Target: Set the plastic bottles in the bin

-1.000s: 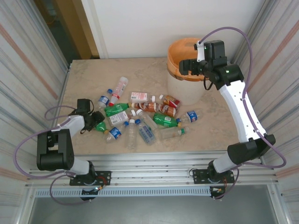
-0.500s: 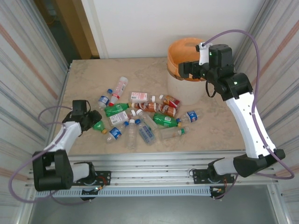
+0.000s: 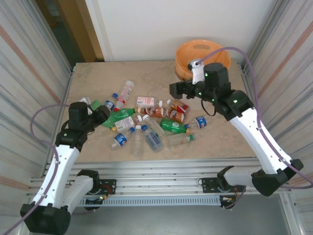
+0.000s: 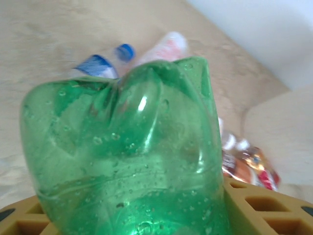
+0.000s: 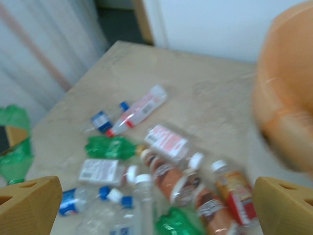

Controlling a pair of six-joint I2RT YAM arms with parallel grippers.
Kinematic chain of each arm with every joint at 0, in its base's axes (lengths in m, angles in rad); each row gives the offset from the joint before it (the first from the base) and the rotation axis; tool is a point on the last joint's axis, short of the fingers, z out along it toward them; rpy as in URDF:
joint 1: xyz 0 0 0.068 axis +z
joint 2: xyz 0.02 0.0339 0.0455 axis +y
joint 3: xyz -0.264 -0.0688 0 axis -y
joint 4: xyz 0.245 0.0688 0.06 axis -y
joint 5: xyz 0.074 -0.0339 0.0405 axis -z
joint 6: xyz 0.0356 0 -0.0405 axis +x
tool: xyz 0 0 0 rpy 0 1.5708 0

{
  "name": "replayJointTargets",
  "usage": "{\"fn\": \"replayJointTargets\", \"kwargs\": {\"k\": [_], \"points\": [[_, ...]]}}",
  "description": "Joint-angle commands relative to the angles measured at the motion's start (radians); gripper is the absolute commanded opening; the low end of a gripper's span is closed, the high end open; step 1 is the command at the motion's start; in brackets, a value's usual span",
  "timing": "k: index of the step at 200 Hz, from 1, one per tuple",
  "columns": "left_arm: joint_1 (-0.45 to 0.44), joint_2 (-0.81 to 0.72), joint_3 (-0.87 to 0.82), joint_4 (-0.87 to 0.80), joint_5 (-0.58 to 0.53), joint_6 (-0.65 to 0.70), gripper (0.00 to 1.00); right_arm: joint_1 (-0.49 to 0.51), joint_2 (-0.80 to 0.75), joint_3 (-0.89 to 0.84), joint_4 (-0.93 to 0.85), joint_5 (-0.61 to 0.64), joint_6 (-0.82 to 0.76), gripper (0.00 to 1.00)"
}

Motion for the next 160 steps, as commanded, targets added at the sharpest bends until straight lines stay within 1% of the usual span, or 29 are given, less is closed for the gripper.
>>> {"fn": "replayJointTargets", "kwargs": {"k": [1,18,31,58,75,110,160], "points": [[-0.076,0.005,0.051,0.045,-0.038,-0.050,0.32,0.057,0.014,-0.106,0.167,-0.160,0.105,0.98],[-0.126,0.027,0.069,0.106,-0.034,-0.067,0.31,0.108,0.044,-0.174,0.261,-0.226,0.151,0.98],[-0.154,0.052,0.086,0.135,-0.032,-0.071,0.31,0.153,0.079,-0.191,0.302,-0.264,0.171,0.98],[-0.181,0.089,0.113,0.176,-0.025,-0.079,0.30,0.244,0.141,-0.190,0.340,-0.275,0.167,1.00],[-0.182,0.099,0.109,0.213,-0.011,-0.094,0.29,0.274,0.178,-0.186,0.361,-0.287,0.173,0.97],[-0.191,0.116,0.111,0.251,0.009,-0.106,0.28,0.311,0.264,-0.149,0.376,-0.321,0.180,0.87],[-0.217,0.131,0.114,0.276,0.027,-0.115,0.28,0.327,0.375,-0.073,0.399,-0.360,0.178,0.66]]}}
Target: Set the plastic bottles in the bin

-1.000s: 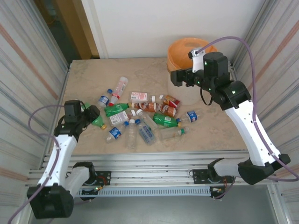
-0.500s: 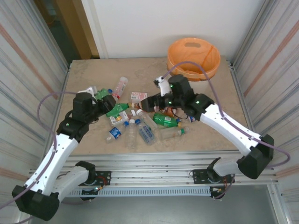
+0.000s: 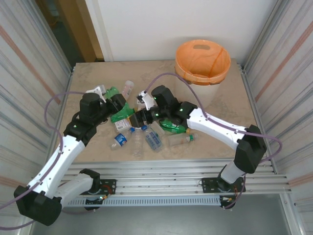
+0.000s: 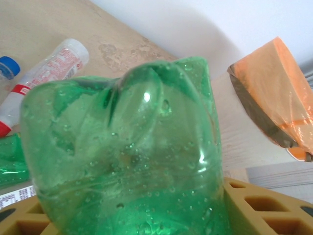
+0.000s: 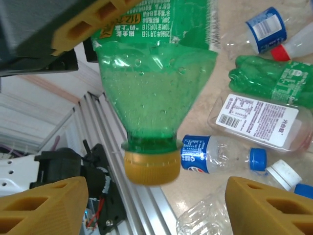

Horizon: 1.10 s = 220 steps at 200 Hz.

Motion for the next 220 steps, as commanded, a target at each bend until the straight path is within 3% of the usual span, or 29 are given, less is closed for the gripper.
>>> {"fn": "replayJointTargets", "kwargs": {"k": [1,60,101,112,127,172,220], "points": [[-0.017,0.002,0.033,0.041,0.018,-0.016,0.28,0.009,0.035,0.062,0.046,-0.040,-0.003,0.66],[-0.047,0.001,0.033,0.047,0.019,-0.022,0.28,0.011,0.117,0.121,0.054,-0.052,-0.001,0.43],[-0.049,-0.009,0.029,0.049,0.015,-0.025,0.31,0.010,0.118,0.116,0.047,-0.050,0.006,0.20],[-0.048,-0.011,0.029,0.047,0.014,-0.025,0.36,0.012,0.115,0.115,0.039,-0.046,0.006,0.13],[-0.048,-0.014,0.033,0.046,0.007,-0.025,0.52,0.011,0.111,0.115,0.031,-0.035,0.008,0.03],[-0.048,-0.020,0.100,0.009,-0.007,0.008,0.98,0.007,0.092,0.109,-0.001,0.001,0.010,0.00],[-0.048,-0.038,0.175,-0.055,-0.060,0.054,0.99,-0.017,-0.005,0.065,-0.054,0.104,0.017,0.00]]}}
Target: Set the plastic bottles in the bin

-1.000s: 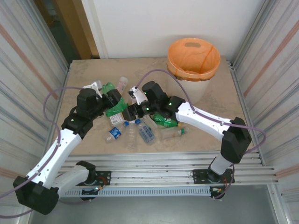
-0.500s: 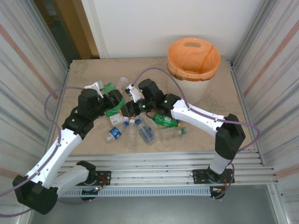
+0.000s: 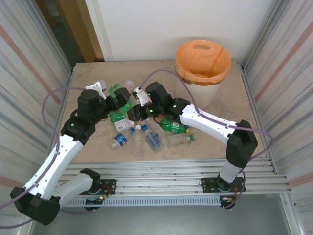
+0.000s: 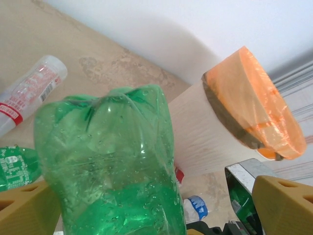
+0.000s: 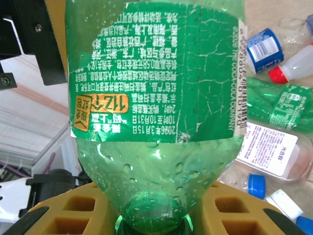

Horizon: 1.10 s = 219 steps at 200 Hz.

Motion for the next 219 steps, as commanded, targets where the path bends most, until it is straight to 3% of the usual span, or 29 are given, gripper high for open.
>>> {"fn": "replayJointTargets", "kwargs": {"k": [1,58,90,117,183,219], "points": [[-0.005,-0.039,0.063,-0.005,-0.039,0.045,0.99,-0.014,-0.081,-0.022,-0.075,0.073,0.010,0.00],[-0.004,-0.127,0.092,-0.083,-0.119,0.109,0.99,-0.108,-0.232,-0.021,-0.225,0.201,-0.015,0.00],[0.017,-0.147,0.074,-0.138,-0.185,0.138,0.99,-0.137,-0.304,0.100,-0.383,0.314,-0.088,0.00],[0.039,-0.140,0.041,-0.122,-0.185,0.167,0.99,-0.231,-0.337,0.228,-0.507,0.374,-0.126,0.00],[0.094,-0.035,0.064,-0.129,-0.136,0.285,0.99,-0.604,-0.209,0.524,-0.689,0.257,-0.194,0.00],[0.132,0.012,0.067,-0.131,-0.127,0.317,0.99,-0.724,-0.076,0.652,-0.746,0.146,-0.225,0.00]]}}
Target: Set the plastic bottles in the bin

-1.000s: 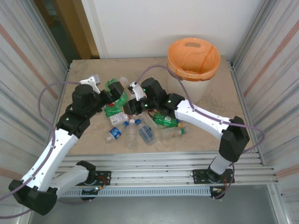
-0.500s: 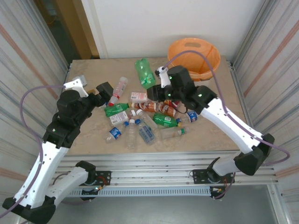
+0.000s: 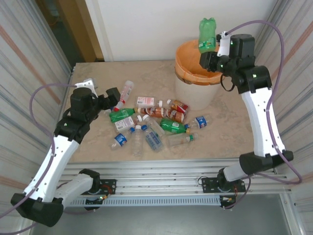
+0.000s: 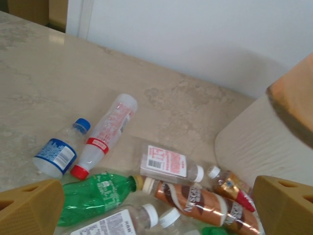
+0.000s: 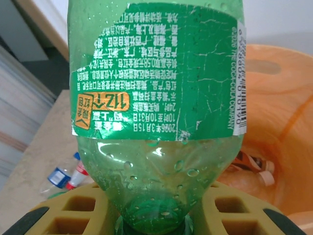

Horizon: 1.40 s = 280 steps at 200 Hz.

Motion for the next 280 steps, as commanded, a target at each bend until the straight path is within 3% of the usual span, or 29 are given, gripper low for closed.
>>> {"fn": "replayJointTargets", "kwargs": {"k": [1,37,86,123,204,265,280], "points": [[0.028,0.016,0.021,-0.002,0.014,0.054,0.99,-0.051,0.090,0.081,-0.091,-0.102,-0.055,0.00],[0.064,0.081,0.003,0.027,0.048,0.066,0.99,-0.108,0.248,0.248,-0.185,-0.166,-0.092,0.00],[0.084,0.183,0.024,0.012,0.081,0.100,0.99,-0.112,0.441,0.409,-0.286,-0.177,-0.138,0.00],[0.094,0.209,0.015,0.016,0.084,0.099,0.99,-0.113,0.550,0.470,-0.347,-0.166,-0.167,0.00],[0.144,0.222,-0.024,0.041,0.116,0.076,0.99,-0.111,0.625,0.465,-0.382,-0.121,-0.210,0.00],[0.150,0.237,0.002,0.039,0.110,0.095,0.99,-0.111,0.657,0.463,-0.383,-0.108,-0.223,0.15],[0.153,0.245,0.003,0.034,0.108,0.100,0.99,-0.109,0.665,0.460,-0.379,-0.104,-0.224,0.25]]}}
